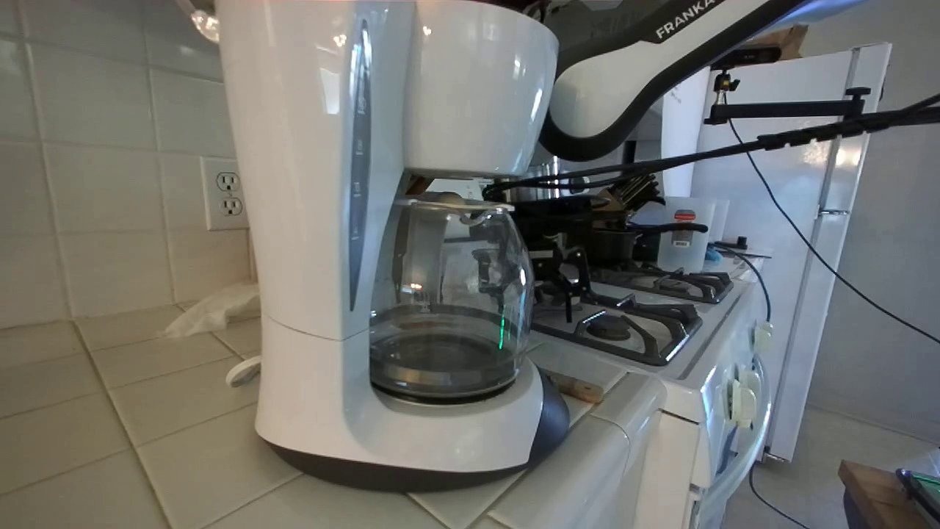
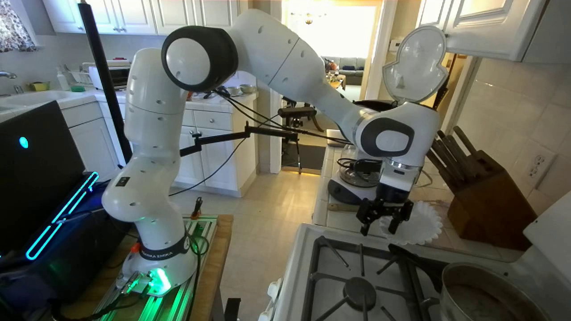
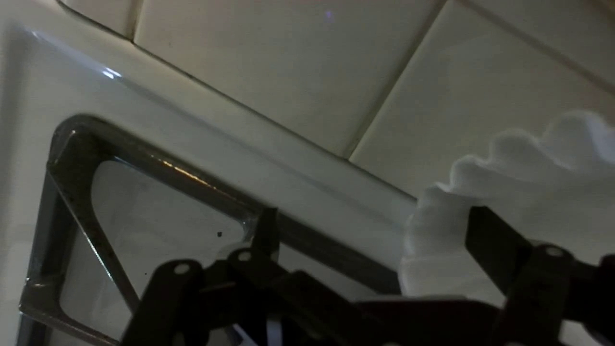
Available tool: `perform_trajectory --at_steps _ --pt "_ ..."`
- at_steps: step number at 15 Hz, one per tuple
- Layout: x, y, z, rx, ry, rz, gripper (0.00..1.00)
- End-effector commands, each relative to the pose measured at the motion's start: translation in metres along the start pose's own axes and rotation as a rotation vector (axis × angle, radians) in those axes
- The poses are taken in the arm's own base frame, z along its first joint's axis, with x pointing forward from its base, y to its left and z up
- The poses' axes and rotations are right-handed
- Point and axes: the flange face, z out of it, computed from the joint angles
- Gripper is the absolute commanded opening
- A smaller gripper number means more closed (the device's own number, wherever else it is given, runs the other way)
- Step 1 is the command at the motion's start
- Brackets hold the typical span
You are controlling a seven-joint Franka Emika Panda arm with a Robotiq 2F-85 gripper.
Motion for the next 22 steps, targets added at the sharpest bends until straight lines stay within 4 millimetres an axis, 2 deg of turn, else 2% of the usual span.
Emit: perform_trajectory --at_steps 1,6,11,16,22 --pt "-0.005 0.000 -0.015 0.040 -0.018 -0.013 1.00" --pt "-0.001 -0.010 -0.025 0.162 -0.022 -0.011 1.00" --pt "0.011 -0.019 -0.016 0.223 -0.012 0.002 1.00" --pt "0.018 -0.020 0.000 0.188 -0.009 0.015 1.00" --pt "0.012 -0.016 0.010 0.067 -0.041 -0.008 1.00"
